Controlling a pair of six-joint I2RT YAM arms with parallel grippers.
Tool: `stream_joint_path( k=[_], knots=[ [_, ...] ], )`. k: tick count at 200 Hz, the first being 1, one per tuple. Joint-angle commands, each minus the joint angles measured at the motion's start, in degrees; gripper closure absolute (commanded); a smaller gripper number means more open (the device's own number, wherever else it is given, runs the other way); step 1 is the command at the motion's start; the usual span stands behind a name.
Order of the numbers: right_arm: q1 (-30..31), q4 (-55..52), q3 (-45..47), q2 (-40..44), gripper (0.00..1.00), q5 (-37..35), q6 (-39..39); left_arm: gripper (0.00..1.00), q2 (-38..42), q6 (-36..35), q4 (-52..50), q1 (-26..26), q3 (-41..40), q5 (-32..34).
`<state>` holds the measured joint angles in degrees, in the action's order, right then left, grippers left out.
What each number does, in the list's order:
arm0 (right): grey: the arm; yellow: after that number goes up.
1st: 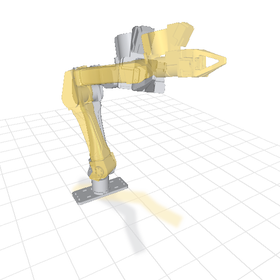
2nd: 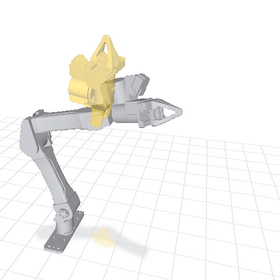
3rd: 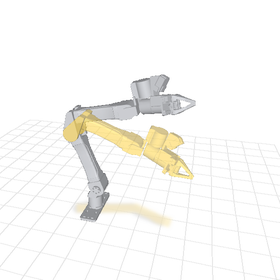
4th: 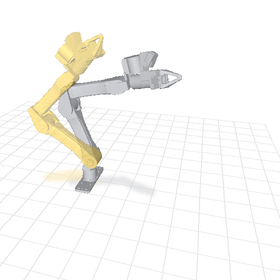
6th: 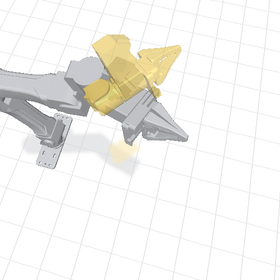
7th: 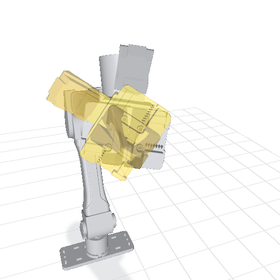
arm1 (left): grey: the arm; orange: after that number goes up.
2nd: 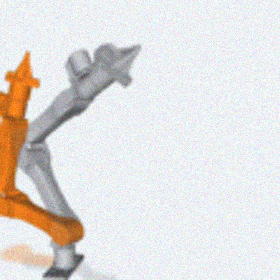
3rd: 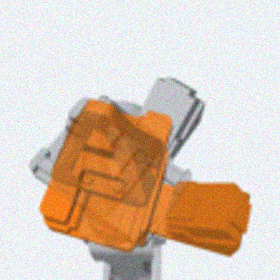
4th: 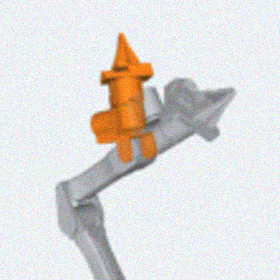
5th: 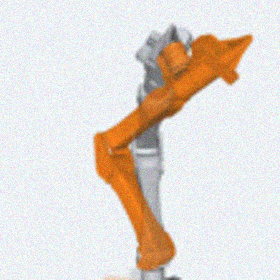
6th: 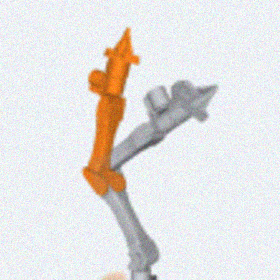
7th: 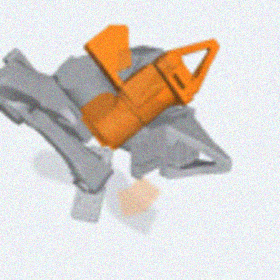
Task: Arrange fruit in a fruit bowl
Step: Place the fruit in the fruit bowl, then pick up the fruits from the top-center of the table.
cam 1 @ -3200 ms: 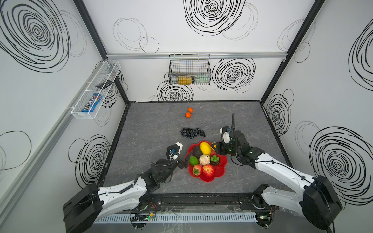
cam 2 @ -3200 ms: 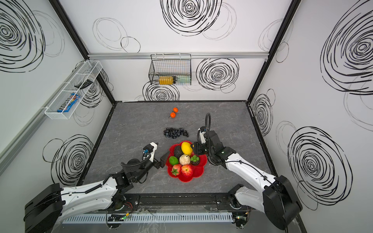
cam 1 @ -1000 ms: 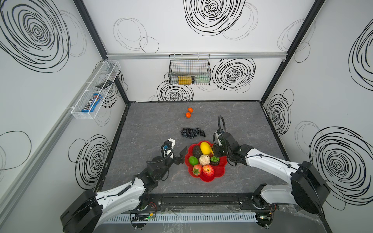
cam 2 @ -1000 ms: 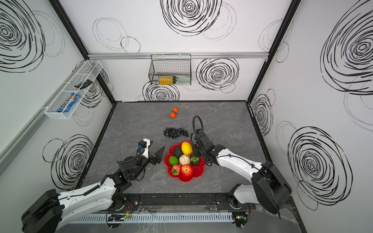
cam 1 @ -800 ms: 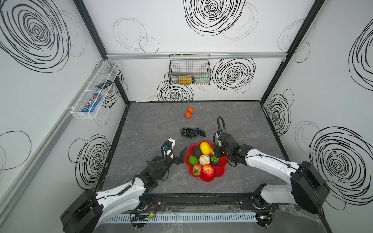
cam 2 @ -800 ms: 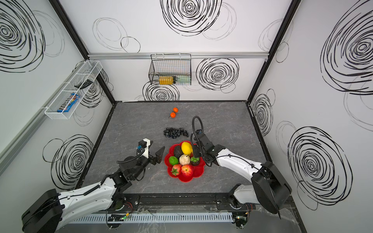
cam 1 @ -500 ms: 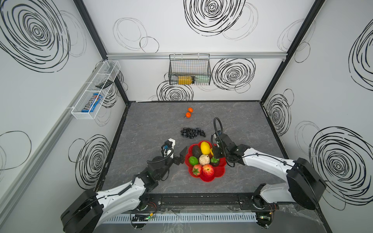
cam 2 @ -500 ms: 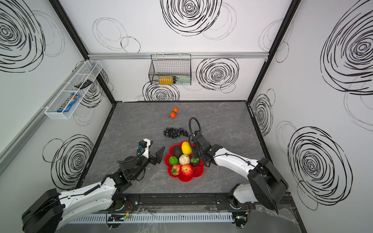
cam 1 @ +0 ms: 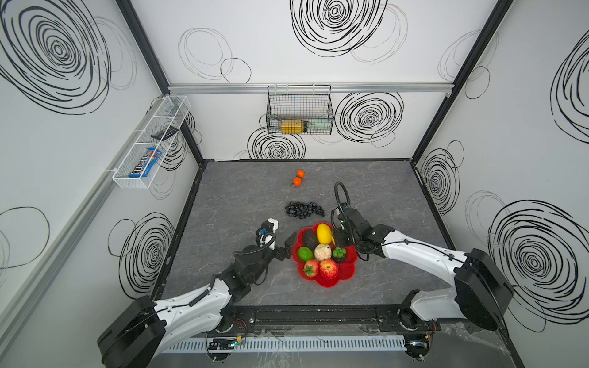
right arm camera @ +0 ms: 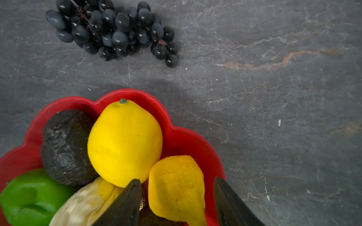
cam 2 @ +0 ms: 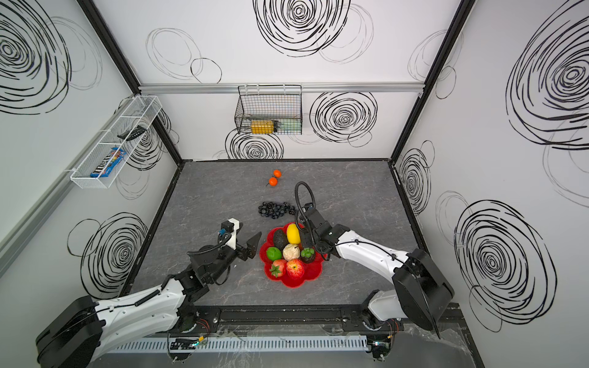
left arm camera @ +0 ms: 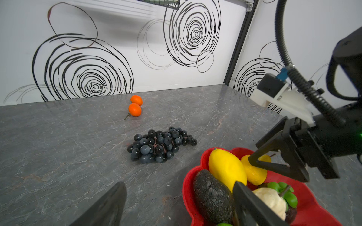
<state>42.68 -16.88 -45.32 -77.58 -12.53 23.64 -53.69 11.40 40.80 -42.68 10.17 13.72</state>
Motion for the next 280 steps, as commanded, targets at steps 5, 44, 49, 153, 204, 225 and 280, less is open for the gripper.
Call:
stream_joint_path(
  k=[5, 44, 49, 153, 204, 225, 280],
  knots=[
    [-1.0, -4.1, -2.5, 4.8, 0.29, -3.1, -0.3, 0.12, -1.1, 3.9, -2.8, 1.6, 5.3, -1.8],
    [-2.5, -3.3, -1.9, 13.6, 0.25, -3.4, -0.6, 0.14, -8.2, 10.2, -6.8, 5.9, 13.9, -4.9],
    [-2.5, -2.4, -1.2, 15.1, 0.25, -3.2, -0.6, 0.14, -9.8, 10.7, -6.8, 6.6, 15.3, -5.7],
    [-2.7, 7.4, 13.0, 40.7, 0.20, 3.9, 4.2, 0.30, -47.5, 10.7, -24.6, 20.3, 50.1, -13.8],
    [-2.8, 8.1, 15.5, 41.2, 0.20, 5.9, 3.8, 0.30, -59.2, 8.7, -27.3, 24.5, 60.3, -21.2],
    [-2.8, 8.5, 16.3, 41.2, 0.20, 6.3, 4.0, 0.24, -62.2, 7.6, -27.7, 24.7, 63.8, -22.6],
    [-2.9, 7.8, 17.0, 42.1, 0.20, 7.7, 4.3, 0.23, -70.5, 5.8, -31.3, 24.1, 74.0, -19.7]
  ],
)
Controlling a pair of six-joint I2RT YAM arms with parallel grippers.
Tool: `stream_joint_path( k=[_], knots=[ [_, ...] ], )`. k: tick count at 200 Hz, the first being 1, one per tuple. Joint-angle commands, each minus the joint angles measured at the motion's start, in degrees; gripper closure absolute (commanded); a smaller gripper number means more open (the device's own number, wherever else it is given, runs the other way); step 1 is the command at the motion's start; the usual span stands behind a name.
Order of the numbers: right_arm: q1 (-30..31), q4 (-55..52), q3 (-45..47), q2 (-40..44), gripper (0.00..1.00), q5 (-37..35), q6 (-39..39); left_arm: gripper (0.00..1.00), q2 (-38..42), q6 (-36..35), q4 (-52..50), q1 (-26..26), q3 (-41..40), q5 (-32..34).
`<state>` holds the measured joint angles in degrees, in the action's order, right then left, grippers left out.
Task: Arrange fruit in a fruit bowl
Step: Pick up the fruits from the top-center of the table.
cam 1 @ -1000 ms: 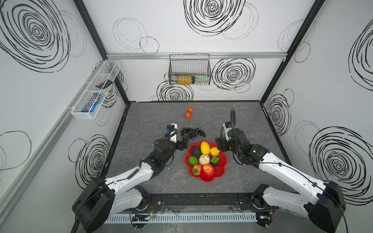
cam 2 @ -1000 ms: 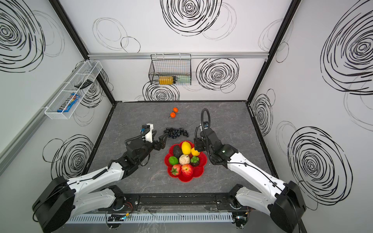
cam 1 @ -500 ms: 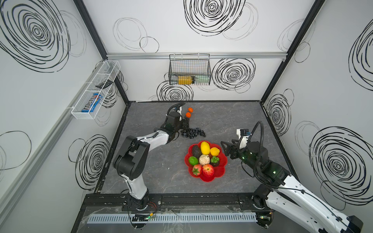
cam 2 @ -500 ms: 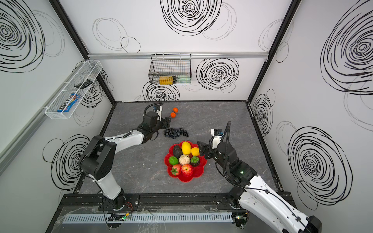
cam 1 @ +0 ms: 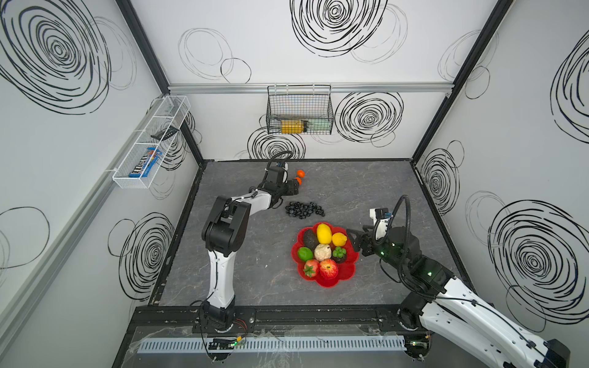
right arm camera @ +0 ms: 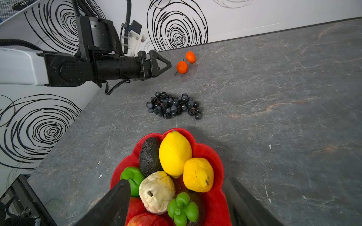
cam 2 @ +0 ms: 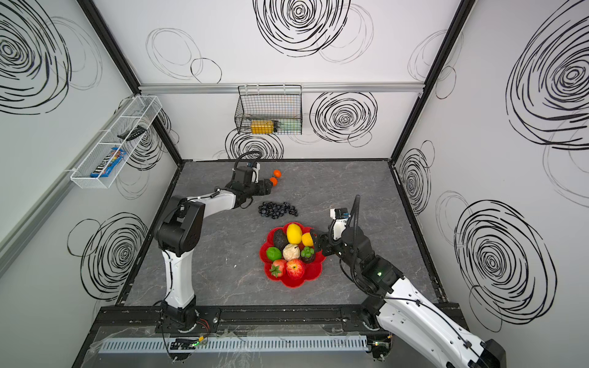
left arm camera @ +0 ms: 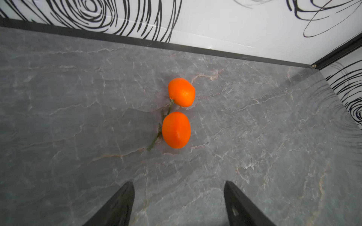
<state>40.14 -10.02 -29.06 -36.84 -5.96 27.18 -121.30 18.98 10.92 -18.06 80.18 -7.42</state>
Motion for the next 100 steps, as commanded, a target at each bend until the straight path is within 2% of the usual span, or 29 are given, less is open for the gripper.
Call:
stream_joint_path(
  k=[1, 61, 100],
  knots=[
    [-0.3, 1.0, 0.8, 1.4, 0.20, 1.2, 0.8, 0.23, -3.0, -1.8, -1.5, -0.5, 4.2, 1.5],
    [-0.4, 0.9, 2.4, 2.4, 0.20, 1.7, 2.3, 0.17, -11.4, -5.2, -9.5, -2.5, 16.1, 8.1],
    [-0.4, 1.2, 2.5, 2.0, 0.20, 2.1, 2.3, 0.19, -16.1, -6.0, -15.0, -3.3, 23.5, 12.9]
  ],
)
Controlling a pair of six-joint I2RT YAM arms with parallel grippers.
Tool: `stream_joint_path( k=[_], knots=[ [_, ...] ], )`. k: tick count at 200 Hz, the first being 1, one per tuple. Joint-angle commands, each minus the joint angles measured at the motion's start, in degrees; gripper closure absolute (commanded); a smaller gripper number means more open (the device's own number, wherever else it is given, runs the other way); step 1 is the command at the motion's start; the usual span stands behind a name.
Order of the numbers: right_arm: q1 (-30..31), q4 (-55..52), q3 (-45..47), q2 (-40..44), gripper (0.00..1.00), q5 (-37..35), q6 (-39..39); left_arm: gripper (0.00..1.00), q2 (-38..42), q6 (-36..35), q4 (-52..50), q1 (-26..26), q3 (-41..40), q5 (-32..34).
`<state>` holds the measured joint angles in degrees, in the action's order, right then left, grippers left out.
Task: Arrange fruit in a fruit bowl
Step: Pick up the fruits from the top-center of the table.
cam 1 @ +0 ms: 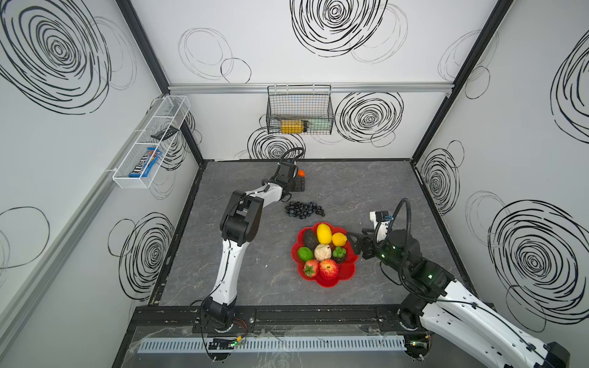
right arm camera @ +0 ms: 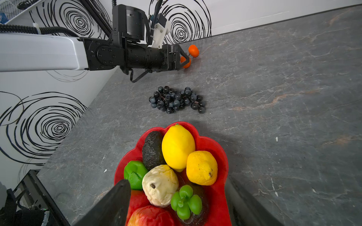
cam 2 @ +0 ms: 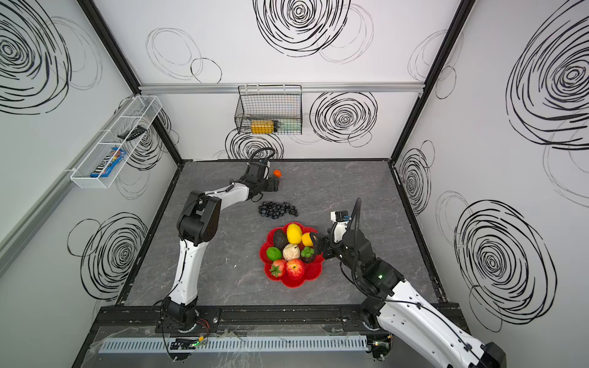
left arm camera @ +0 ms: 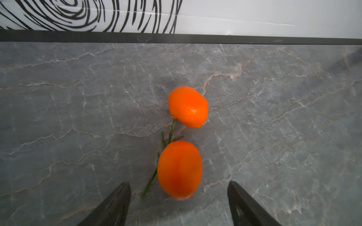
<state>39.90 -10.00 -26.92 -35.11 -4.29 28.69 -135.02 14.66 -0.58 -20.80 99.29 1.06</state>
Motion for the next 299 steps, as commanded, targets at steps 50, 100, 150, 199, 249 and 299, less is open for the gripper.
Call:
stream_joint_path(
  k=[50, 100, 150, 199, 249, 299],
  knots=[
    [-0.3, 1.2, 0.4, 0.2, 0.20, 0.4, 0.8, 0.27, -8.0, -1.8, -11.5, -1.3, 14.3, 7.5],
    [-0.6, 1.3, 0.4, 0.1, 0.20, 0.8, 0.8, 0.38, -10.8, -1.6, -15.5, -1.4, 18.9, 7.6],
    [-0.7, 1.7, 0.8, -0.4, 0.20, 1.2, 0.9, 0.49, -8.3, -2.0, -13.2, -1.4, 16.9, 7.3],
    [-0.8, 2.0, 0.9, -0.8, 0.20, 1.7, 0.9, 0.54, -1.0, 0.7, -7.1, -1.2, 8.0, 4.5],
    [-0.8, 2.7, 1.0, -1.6, 0.20, 2.6, 1.1, 0.55, 9.8, 6.9, 3.1, -0.5, -7.0, -1.8],
    [-0.8, 4.2, 0.5, -3.7, 0.20, 4.2, 0.9, 0.55, 22.3, 15.3, 13.9, 0.6, -22.2, -8.6]
  ],
)
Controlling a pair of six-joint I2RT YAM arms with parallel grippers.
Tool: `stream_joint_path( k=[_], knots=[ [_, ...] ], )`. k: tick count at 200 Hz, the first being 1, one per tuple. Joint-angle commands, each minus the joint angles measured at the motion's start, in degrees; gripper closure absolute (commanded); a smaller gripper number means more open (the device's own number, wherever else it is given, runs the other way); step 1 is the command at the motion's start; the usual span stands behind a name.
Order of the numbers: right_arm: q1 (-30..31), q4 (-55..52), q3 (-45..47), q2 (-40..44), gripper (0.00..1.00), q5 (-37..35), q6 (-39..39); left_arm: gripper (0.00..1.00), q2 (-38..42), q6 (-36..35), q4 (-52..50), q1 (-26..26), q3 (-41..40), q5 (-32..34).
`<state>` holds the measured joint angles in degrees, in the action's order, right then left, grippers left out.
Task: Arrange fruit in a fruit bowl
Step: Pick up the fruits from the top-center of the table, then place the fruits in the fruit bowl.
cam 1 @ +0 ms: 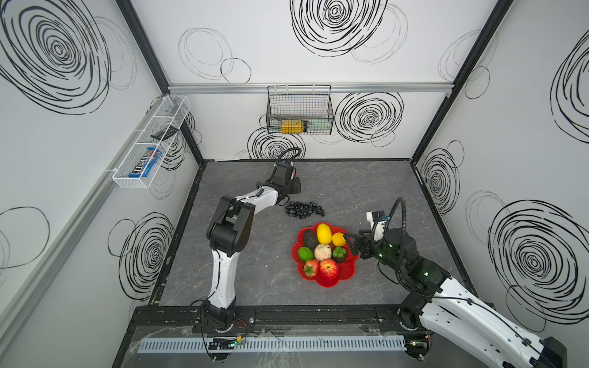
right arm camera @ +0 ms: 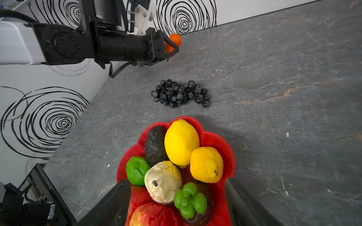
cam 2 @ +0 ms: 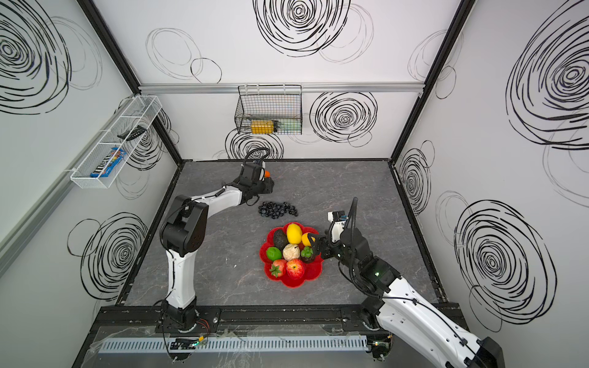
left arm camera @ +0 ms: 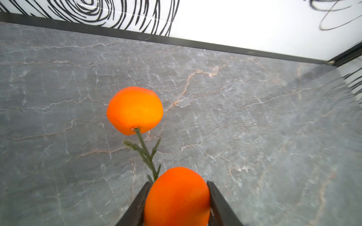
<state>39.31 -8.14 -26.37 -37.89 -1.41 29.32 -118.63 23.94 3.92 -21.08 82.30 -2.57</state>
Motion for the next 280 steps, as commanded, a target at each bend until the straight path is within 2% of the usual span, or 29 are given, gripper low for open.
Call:
stream_joint_path(
  k=[1, 32, 86, 133, 193, 246, 280],
  knots=[
    [-0.2, 2.4, -0.1, -1.0, 0.20, 1.4, 0.3, 0.55, 6.2, 6.2, 9.6, 0.9, -5.6, -5.2],
    [-0.3, 5.2, -0.4, -3.1, 0.20, 3.6, 0.9, 0.55, 16.0, 13.8, 17.8, 0.8, -17.0, -9.9],
    [-1.0, 12.5, -1.5, -9.3, 0.25, 10.0, 2.7, 0.55, 29.8, 24.0, 26.5, -2.9, -32.7, -13.0],
    [-1.2, 19.1, -2.5, -15.0, 0.32, 15.1, 4.5, 0.55, 38.2, 28.9, 32.2, -8.8, -43.2, -11.0],
    [-0.5, 25.4, -2.7, -20.6, 0.39, 22.9, 10.6, 0.55, 42.6, 35.1, 40.7, -15.8, -52.1, -9.2],
    [3.6, 30.7, -2.4, -24.9, 0.45, 23.3, 13.0, 0.55, 44.6, 38.7, 46.3, -19.7, -56.7, -6.2],
    [4.6, 29.9, -3.6, -27.1, 0.52, 23.9, 13.0, 0.55, 44.5, 39.7, 47.8, -21.4, -57.6, -5.6]
  ],
)
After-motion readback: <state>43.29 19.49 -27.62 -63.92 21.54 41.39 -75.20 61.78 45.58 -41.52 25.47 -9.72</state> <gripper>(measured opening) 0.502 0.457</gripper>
